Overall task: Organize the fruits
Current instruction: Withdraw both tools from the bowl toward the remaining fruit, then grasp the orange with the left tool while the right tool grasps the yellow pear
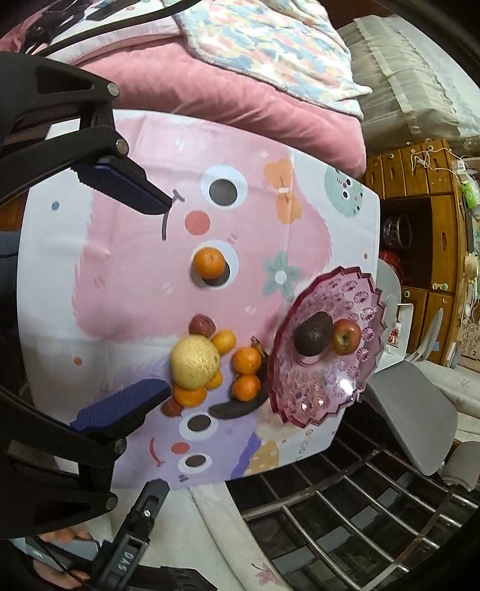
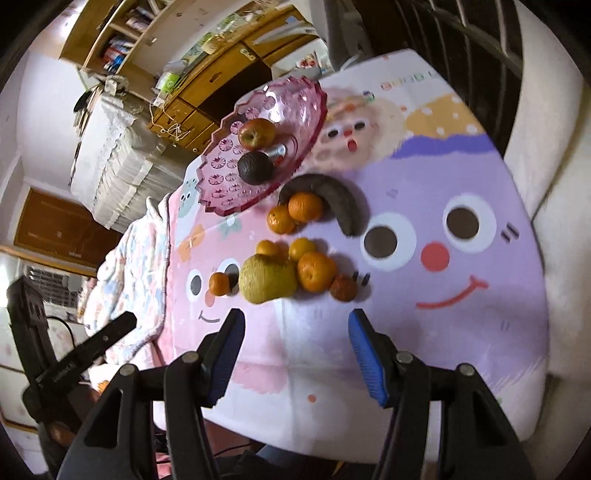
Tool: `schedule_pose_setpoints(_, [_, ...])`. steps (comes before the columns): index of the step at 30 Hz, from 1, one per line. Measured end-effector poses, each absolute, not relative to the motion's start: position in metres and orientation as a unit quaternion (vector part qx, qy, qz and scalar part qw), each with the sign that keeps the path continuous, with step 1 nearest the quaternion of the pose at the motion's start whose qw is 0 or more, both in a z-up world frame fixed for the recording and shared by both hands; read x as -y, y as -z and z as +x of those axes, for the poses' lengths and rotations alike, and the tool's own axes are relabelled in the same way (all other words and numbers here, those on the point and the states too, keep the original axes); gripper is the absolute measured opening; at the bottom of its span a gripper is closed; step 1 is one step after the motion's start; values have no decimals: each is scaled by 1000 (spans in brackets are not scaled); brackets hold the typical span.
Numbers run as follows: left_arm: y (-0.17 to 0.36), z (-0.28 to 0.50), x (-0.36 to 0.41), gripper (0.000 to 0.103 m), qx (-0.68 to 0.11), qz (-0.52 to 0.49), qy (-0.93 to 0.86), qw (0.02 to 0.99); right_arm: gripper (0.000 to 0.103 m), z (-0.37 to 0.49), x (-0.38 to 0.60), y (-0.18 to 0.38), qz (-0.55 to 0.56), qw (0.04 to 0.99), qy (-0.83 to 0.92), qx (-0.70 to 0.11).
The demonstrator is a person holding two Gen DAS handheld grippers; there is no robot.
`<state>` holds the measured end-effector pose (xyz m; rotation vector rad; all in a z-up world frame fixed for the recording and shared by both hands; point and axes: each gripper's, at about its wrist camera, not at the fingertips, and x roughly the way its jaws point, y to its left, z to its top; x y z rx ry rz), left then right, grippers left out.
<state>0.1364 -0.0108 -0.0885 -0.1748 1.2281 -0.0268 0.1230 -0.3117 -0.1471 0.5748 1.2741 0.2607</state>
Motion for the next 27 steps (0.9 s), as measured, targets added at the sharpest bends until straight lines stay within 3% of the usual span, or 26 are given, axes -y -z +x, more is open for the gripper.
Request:
schedule_pose_setpoints(17, [141,182,-25,90,-592,-9,90,801,59,127,271,195,412,688,-65,-595])
schedule_pose_setpoints(27, [202,215,-31,85,-612,-17,140,778,76,138,258,239,506,622,28,-597])
